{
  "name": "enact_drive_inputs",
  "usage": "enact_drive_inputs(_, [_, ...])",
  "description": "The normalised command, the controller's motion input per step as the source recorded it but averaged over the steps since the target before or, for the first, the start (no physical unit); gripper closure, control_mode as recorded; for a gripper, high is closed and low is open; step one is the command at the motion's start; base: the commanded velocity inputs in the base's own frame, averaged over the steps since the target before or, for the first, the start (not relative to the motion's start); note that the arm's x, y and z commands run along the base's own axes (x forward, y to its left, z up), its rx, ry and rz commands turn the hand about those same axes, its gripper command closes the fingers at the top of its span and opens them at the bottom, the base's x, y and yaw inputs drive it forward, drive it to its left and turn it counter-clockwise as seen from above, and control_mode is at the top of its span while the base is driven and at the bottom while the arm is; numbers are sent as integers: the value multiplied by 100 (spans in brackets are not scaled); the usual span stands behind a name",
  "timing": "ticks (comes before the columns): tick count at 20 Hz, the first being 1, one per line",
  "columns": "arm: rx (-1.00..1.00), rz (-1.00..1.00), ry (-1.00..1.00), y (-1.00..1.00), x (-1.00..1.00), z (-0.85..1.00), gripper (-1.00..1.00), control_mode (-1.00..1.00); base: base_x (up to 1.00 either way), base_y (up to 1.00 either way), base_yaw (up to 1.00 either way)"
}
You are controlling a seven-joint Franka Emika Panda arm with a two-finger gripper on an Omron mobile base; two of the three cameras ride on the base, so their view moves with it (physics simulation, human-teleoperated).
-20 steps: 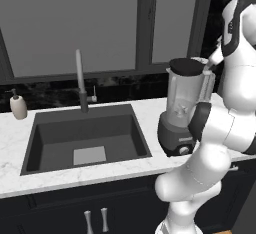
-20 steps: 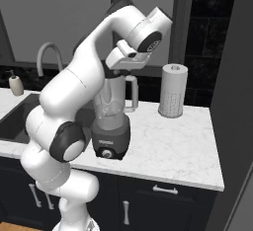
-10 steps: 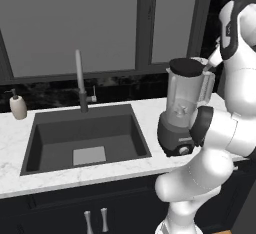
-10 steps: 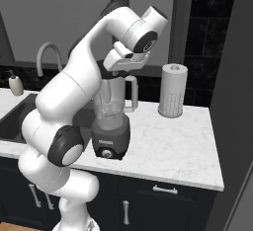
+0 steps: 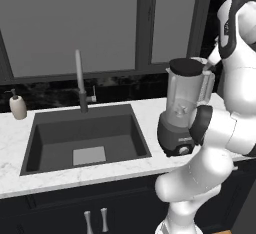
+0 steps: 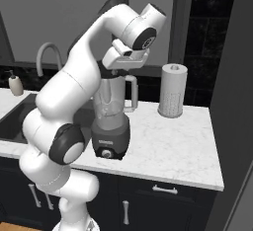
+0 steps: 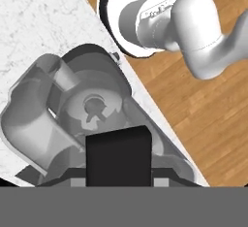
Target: Close the lid blender by securely placing the lid on top.
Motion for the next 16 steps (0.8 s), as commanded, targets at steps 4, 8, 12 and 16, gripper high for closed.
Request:
enact_drive_inputs(4, [0, 0, 1, 25, 0, 0, 100, -100, 0, 0, 0])
enact_drive_inputs(8, [0, 0, 3, 28, 0, -1, 100, -100, 0, 0, 0])
enact_drive_inputs(12, [0, 5, 0, 31, 0, -21, 100, -100, 0, 0, 0])
enact_drive_inputs(16, [-1, 8, -1, 27, 3, -12, 100, -100, 0, 0, 0])
